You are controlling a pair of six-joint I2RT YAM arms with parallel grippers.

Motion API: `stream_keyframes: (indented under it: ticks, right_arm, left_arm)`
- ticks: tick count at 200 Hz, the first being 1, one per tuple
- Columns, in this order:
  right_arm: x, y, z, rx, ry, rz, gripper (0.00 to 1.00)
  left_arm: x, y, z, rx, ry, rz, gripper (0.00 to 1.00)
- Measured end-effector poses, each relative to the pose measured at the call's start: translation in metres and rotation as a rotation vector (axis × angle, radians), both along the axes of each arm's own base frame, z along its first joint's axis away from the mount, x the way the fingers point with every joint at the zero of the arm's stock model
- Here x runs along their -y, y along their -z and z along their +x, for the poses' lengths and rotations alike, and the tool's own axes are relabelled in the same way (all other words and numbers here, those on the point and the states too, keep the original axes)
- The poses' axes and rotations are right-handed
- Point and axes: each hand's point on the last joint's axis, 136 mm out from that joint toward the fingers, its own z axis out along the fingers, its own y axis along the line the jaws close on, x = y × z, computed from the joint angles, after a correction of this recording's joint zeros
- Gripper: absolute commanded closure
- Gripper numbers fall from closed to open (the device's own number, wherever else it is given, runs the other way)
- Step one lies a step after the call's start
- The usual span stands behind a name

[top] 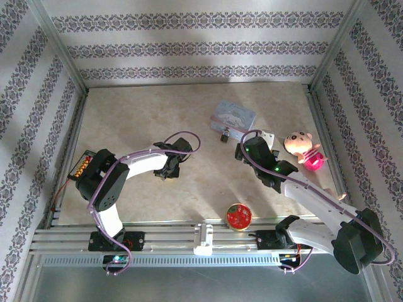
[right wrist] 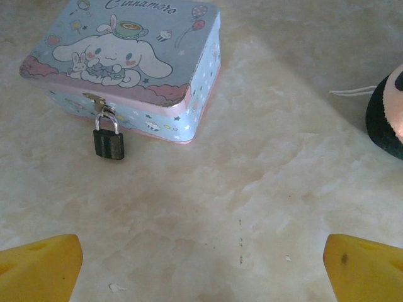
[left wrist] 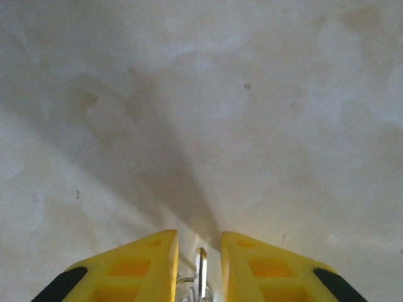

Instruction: Unlock a padlock with a key

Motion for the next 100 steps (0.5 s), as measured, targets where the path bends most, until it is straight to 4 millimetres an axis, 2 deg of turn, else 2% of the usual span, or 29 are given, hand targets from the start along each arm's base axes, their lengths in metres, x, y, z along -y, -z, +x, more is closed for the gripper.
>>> stream_keyframes:
  ticks: [30,100]
  right_arm:
    - [0.0015,0.0003,0.0004,0.000,0.011,0.007,0.02]
    - [0.0013,-0.0001,0.0007,0.003,0.015,0.014,0.02]
  left_arm:
    - [0.0013,0.0001,0.0007,0.004,-0.009,-0.009,0.81]
    - [0.0024,-0.0001,0.0002,0.005,-0.021,-0.021,0.98]
